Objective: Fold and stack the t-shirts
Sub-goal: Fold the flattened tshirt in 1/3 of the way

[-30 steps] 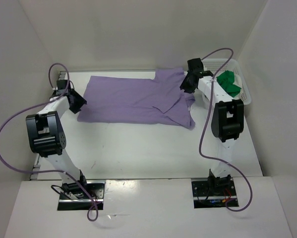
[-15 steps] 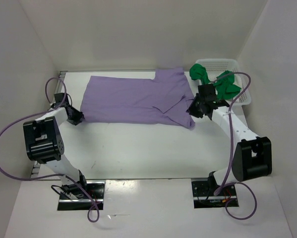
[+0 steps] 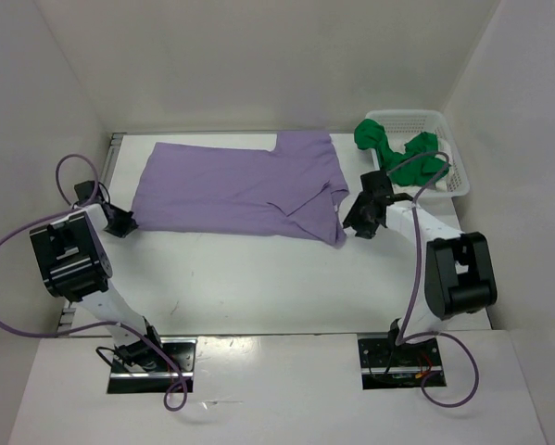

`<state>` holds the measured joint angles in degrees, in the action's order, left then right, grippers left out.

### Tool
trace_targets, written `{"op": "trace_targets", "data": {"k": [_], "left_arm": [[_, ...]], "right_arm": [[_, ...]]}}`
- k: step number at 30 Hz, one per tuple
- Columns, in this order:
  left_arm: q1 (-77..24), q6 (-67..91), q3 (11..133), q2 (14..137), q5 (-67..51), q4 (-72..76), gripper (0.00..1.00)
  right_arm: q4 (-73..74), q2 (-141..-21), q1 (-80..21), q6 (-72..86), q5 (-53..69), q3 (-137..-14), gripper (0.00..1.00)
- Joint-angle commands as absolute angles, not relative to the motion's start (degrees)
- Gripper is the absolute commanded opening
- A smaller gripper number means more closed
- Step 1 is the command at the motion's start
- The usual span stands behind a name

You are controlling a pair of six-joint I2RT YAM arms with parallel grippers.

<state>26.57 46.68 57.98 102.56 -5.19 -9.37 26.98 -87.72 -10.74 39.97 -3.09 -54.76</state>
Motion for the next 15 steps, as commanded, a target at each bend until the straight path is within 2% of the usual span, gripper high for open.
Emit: {"op": "trace_targets", "data": {"k": [1, 4, 15], "left_arm": [[26.54, 44.04, 56.51, 101.7, -3.43, -9.67, 0.0], [26.54, 44.03, 55.9, 100.38, -4.12, -9.67, 0.0], [26.02, 44.56, 55.28, 99.84, -6.06, -9.14, 0.0]], "right_arm": [[22.41, -91.83, -11.16, 37.79, 2.54, -56.95, 0.5], [18.74, -93.07, -11.16, 37.0, 7.53, -57.57, 0.5], [15.64, -95.53, -11.16, 37.0, 11.78, -57.57, 0.51]]}}
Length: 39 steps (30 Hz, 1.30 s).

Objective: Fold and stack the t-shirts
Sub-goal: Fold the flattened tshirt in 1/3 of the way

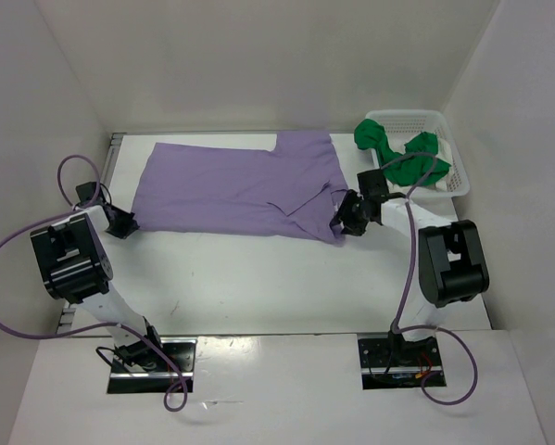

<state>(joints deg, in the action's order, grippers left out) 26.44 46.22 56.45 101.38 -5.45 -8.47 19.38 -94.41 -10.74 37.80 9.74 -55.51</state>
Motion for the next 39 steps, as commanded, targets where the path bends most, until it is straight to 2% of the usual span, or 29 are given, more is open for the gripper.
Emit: {"op": "trace_targets", "data": {"k": [1, 8, 10, 11, 14, 17, 21, 24, 25, 28, 32, 39], "left_arm": [[26.02, 44.56, 55.28, 99.84, -6.06, -9.14, 0.0], [25.49, 44.56, 55.28, 99.32, -6.59, -8.62, 0.0], [25.49, 44.56, 55.28, 99.32, -6.59, -8.61, 0.0], [24.97, 45.08, 55.28, 99.32, -6.59, -8.61, 0.0], [24.96, 45.09, 55.28, 99.32, -7.11, -8.61, 0.0], [24.96, 45.09, 54.76, 98.79, -7.12, -8.61, 0.0], [24.96, 45.09, 54.76, 98.79, -7.73, -8.09, 0.0], [24.43, 45.09, 54.76, 98.79, -7.73, -8.09, 0.0], [24.43, 45.09, 54.76, 98.79, -7.73, -8.09, 0.0], [24.43, 45.09, 54.76, 98.79, -7.73, -8.09, 0.0], [24.43, 45.09, 54.76, 98.79, -7.73, -8.61, 0.0], [24.43, 45.09, 54.76, 98.27, -6.6, -9.14, 0.0]], "right_arm": [[15.64, -95.54, -11.16, 37.0, 11.78, -58.18, 0.51], [18.46, -89.41, -11.16, 38.67, 5.72, -58.63, 0.51], [17.93, -88.77, -11.16, 38.67, 6.84, -58.62, 0.55], [17.15, -90.07, -11.16, 38.67, 8.33, -58.62, 0.59], [17.66, -95.88, -11.16, 38.14, 11.78, -60.02, 0.59], [15.74, -96.68, -11.16, 38.14, 12.3, -59.16, 0.59], [15.73, -98.52, -11.16, 38.76, 11.43, -59.85, 0.52], [15.12, -99.23, -11.16, 38.76, 11.43, -61.35, 0.34], [15.12, -99.23, -11.16, 38.76, 11.43, -61.96, 0.23], [14.59, -99.23, -11.16, 39.29, 9.59, -64.41, 0.09], [17.13, -101.86, -11.16, 37.1, 5.1, -69.95, 0.04], [18.19, -106.87, -10.63, 35.07, 0.98, -72.42, 0.06]]}}
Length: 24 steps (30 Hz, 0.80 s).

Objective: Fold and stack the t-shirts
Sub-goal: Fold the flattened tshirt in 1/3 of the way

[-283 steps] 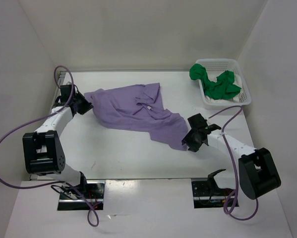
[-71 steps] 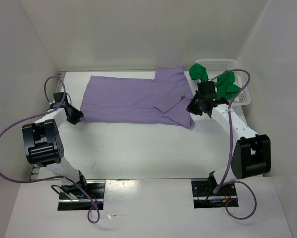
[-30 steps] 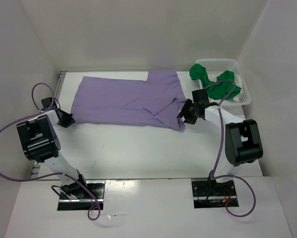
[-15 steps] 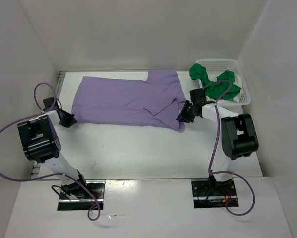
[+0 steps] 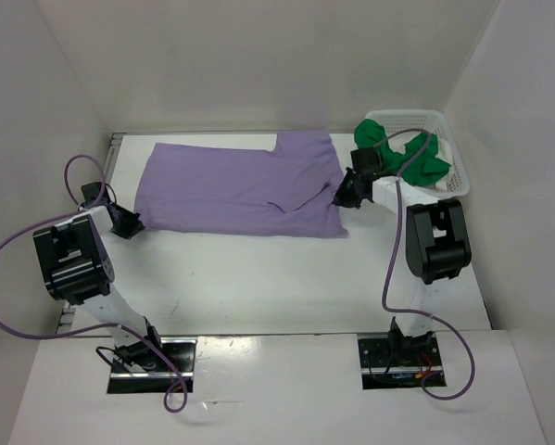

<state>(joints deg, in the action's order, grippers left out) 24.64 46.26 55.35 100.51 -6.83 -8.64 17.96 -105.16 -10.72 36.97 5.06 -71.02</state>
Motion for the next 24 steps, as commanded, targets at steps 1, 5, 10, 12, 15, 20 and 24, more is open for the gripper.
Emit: {"op": "trace_targets", "data": {"k": [1, 5, 10, 12, 15, 20, 24], "left_arm": [[24.43, 45.09, 54.76, 98.26, -6.59, -9.14, 0.0], [24.43, 45.09, 54.23, 97.12, -6.06, -9.67, 0.03], [24.43, 46.31, 54.23, 93.44, -6.06, -10.81, 0.24], [23.91, 46.32, 55.27, 90.8, -6.67, -11.51, 0.32], [19.79, 45.62, 57.74, 87.98, -3.36, -13.44, 0.45], [3.19, 44.3, 59.76, 84.73, 0.52, -12.83, 0.32], [-10.35, 44.3, 63.1, 90.07, 3.78, -11.78, 0.28]], "right_arm": [[18.19, -106.87, -10.63, 35.07, 0.44, -71.81, 0.07], [19.69, -106.0, -10.63, 35.07, -2.1, -71.81, 0.16], [23.9, -97.4, -10.63, 35.07, -2.72, -69.54, 0.47], [24.96, -94.32, -10.63, 35.07, -2.72, -68.12, 0.5], [25.66, -89.39, -11.33, 35.68, -0.8, -64.52, 0.33], [24.0, -91.31, -15.29, 39.02, 2.1, -60.74, 0.06], [22.06, -95.53, -15.91, 39.73, 0.97, -61.43, 0.06]]}}
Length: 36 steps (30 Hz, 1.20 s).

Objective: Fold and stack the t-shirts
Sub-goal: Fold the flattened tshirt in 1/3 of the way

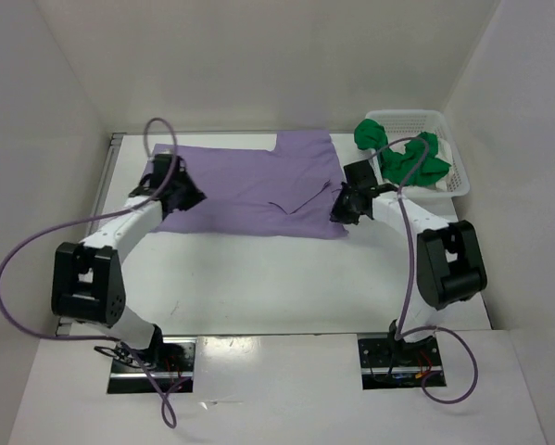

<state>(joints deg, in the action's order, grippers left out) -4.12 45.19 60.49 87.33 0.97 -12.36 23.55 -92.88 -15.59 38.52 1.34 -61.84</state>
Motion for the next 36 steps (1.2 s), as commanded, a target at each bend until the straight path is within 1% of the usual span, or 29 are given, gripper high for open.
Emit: {"op": "trace_targets", "data": {"k": [1, 3, 6, 10, 11, 14, 17, 22, 24, 25, 26, 28, 30, 32, 33, 35, 36], "left_arm": [[-11.94, 44.82, 64.32, 94.0, 3.0, -11.78, 0.27], [-14.93, 44.82, 67.65, 99.72, 1.5, -11.78, 0.27], [-15.47, 45.53, 68.29, 103.44, 0.26, -11.26, 0.26], [-13.54, 47.37, 64.87, 105.56, -2.19, -10.02, 0.26], [-12.93, 48.16, 62.34, 106.08, -3.33, -8.63, 0.26], [-11.16, 49.39, 58.9, 106.08, -5.96, -8.09, 0.27], [-10.55, 50.88, 54.15, 105.03, -7.38, -7.38, 0.28], [-10.55, 52.82, 46.69, 98.19, -10.01, -6.86, 0.28], [-10.55, 54.14, 45.18, 92.92, -10.63, -8.07, 0.3], [-11.77, 54.14, 45.18, 89.86, -10.63, -8.61, 0.31], [-11.78, 54.14, 45.18, 88.52, -10.63, -9.22, 0.31], [-13.7, 54.14, 46.13, 86.58, -10.63, -10.8, 0.33], [-14.24, 53.53, 48.33, 85.17, -10.11, -11.34, 0.33], [-16.07, 53.53, 51.49, 84.64, -8.97, -11.87, 0.33], [-16.08, 52.74, 52.37, 84.64, -8.09, -11.34, 0.33], [-16.79, 51.95, 53.87, 85.68, -7.56, -10.73, 0.33], [-17.31, 51.42, 53.88, 86.22, -7.56, -10.72, 0.31]], "right_arm": [[22.06, -97.71, -15.91, 39.73, -0.69, -61.96, 0.05], [22.06, -99.83, -15.91, 39.73, -2.1, -62.75, 0.05], [22.76, -101.95, -15.91, 40.86, -2.64, -62.23, 0.05], [22.76, -101.95, -15.39, 43.76, -3.16, -57.23, 0.04], [22.76, -101.08, -15.38, 44.29, -0.81, -56.09, 0.04], [22.85, -95.38, -13.8, 45.53, 0.26, -50.03, 0.04], [25.31, -92.38, -12.4, 46.05, -0.35, -47.92, 0.04], [27.94, -87.46, -10.55, 46.05, -0.35, -45.18, 0.04], [28.47, -85.62, -10.55, 45.53, 0.87, -45.96, 0.09], [28.48, -83.34, -10.55, 44.83, 1.4, -47.79, 0.18], [28.48, -82.54, -10.55, 44.3, 2.28, -49.2, 0.22], [29.7, -81.91, -11.16, 43.69, 3.52, -54.8, 0.23], [29.71, -82.78, -13.79, 43.68, 4.56, -58.61, 0.25], [26.65, -85.86, -17.03, 43.68, 8.07, -62.83, 0.18], [24.89, -87.17, -18.09, 43.68, 9.57, -63.71, 0.09], [21.55, -92.62, -20.99, 43.68, 10.1, -66.87, 0.02], [20.92, -94.72, -21.7, 43.68, 10.11, -69.58, 0.01]]}}
